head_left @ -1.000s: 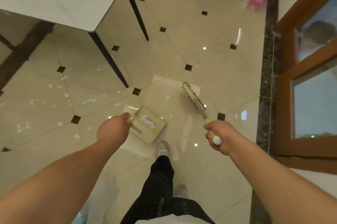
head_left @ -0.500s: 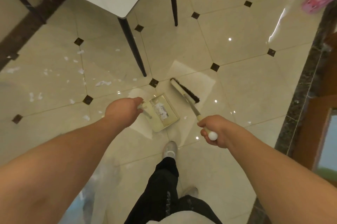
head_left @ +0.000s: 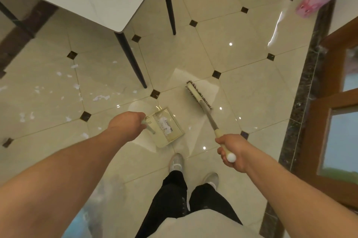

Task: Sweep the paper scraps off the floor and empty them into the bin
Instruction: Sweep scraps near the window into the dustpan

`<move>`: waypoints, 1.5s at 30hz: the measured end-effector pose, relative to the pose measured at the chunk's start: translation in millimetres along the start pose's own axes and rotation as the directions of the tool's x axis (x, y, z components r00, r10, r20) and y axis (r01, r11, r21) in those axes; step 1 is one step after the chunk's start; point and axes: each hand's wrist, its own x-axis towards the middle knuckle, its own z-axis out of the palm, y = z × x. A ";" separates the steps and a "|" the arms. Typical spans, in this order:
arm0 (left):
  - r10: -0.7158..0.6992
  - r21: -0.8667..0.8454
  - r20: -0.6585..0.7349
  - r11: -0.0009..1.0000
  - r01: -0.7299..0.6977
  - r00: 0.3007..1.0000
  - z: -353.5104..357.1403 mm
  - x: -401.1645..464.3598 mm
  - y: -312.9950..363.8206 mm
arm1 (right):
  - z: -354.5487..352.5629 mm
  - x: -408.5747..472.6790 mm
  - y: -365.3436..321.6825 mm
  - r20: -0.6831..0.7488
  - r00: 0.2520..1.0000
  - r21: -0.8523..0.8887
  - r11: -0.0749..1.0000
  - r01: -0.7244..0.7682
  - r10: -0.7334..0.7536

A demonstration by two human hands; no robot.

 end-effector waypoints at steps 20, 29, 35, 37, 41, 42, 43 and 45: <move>0.052 0.027 -0.052 0.998 -0.051 0.997 -21.3 4.2 42.1 | -34.0 -25.8 -31.2 0.351 0.936 0.553 0.808 -0.203 -0.004; 0.045 0.026 -0.167 0.999 -0.041 0.985 -124.3 58.9 139.0 | -147.4 -14.3 -107.7 0.199 0.965 0.726 0.687 -0.028 -0.171; 0.116 0.037 -0.289 0.993 -0.111 0.950 -228.0 120.1 244.1 | -247.1 12.5 -187.7 0.199 0.953 0.812 0.583 -0.029 -0.230; 0.154 0.096 -0.352 0.987 -0.128 0.923 -269.4 146.2 287.8 | -290.7 16.0 -224.3 0.195 0.947 0.842 0.539 -0.029 -0.254; 0.206 0.198 -0.404 0.971 -0.135 0.891 -356.9 182.3 385.2 | -378.4 20.5 -291.5 0.187 0.935 0.876 0.481 -0.020 -0.300; 0.200 0.203 -0.416 0.971 -0.124 0.887 -369.6 185.7 398.6 | -389.1 22.6 -301.4 0.193 0.932 0.877 0.479 -0.025 -0.306; 0.215 0.214 -0.441 0.968 -0.131 0.871 -390.2 200.6 423.6 | -411.7 25.9 -319.7 0.190 0.926 0.882 0.470 -0.016 -0.326; 0.231 0.228 -0.463 0.964 -0.136 0.856 -418.6 218.8 456.9 | -438.8 28.0 -346.2 0.194 0.916 0.890 0.455 -0.014 -0.351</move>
